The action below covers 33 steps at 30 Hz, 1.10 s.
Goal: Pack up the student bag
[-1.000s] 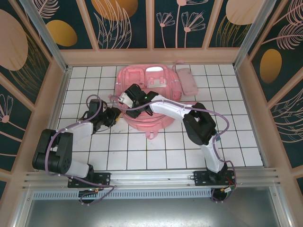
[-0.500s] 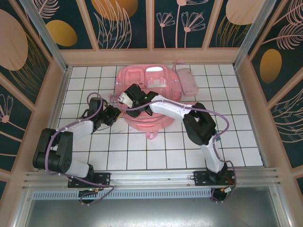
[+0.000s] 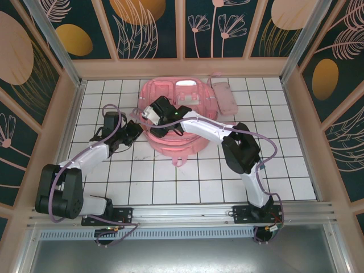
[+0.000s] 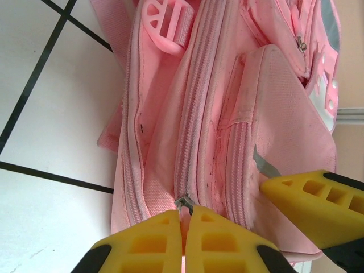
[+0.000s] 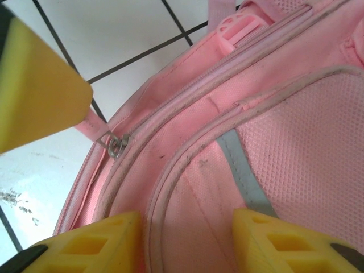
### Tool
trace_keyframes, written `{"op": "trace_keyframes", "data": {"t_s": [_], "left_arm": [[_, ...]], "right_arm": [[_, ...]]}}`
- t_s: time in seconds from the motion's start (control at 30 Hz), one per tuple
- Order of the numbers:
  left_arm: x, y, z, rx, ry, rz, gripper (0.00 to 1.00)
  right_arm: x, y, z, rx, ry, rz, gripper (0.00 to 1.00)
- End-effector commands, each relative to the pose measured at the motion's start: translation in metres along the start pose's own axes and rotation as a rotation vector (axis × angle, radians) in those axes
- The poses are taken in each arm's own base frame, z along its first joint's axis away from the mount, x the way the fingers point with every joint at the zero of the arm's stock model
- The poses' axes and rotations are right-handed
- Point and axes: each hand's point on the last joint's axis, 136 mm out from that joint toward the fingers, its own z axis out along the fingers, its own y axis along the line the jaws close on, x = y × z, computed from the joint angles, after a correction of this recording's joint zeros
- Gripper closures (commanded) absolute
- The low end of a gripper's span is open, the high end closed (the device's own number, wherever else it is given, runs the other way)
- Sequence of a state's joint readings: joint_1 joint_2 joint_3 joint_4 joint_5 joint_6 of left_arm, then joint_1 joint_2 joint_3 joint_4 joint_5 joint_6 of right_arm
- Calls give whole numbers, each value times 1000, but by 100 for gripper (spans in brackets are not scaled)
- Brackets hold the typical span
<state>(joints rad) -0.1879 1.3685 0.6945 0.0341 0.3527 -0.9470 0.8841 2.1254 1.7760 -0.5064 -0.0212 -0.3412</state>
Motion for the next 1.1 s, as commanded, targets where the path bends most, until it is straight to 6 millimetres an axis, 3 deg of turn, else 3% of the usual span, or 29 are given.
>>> {"op": "trace_keyframes", "data": {"t_s": [0.0,0.2,0.3,0.5,0.7,0.9,1.07], "left_arm": [[-23,-26,-12,43,-81,86,100],[-30,-23,-15,6,-117,110,100],[-32,-20,-14,-15,-125,113,100],[-43,-23,-15,-37,-160,134,100],[-61,-24,-13,-90,-212,173,100],[-93,-17,-16,-184,-358,219,100],[-107,-28,-12,-143,-421,217,100]], "right_arm": [[9,4,-8,-29,50,-38,59],[5,-7,-18,3,36,-75,91],[-3,-2,-31,-24,-6,-103,100],[-7,16,-58,-109,-100,-172,100],[-5,30,-73,-180,-140,-209,100],[2,36,-78,-200,-146,-239,100],[4,37,-79,-204,-147,-242,100]]}}
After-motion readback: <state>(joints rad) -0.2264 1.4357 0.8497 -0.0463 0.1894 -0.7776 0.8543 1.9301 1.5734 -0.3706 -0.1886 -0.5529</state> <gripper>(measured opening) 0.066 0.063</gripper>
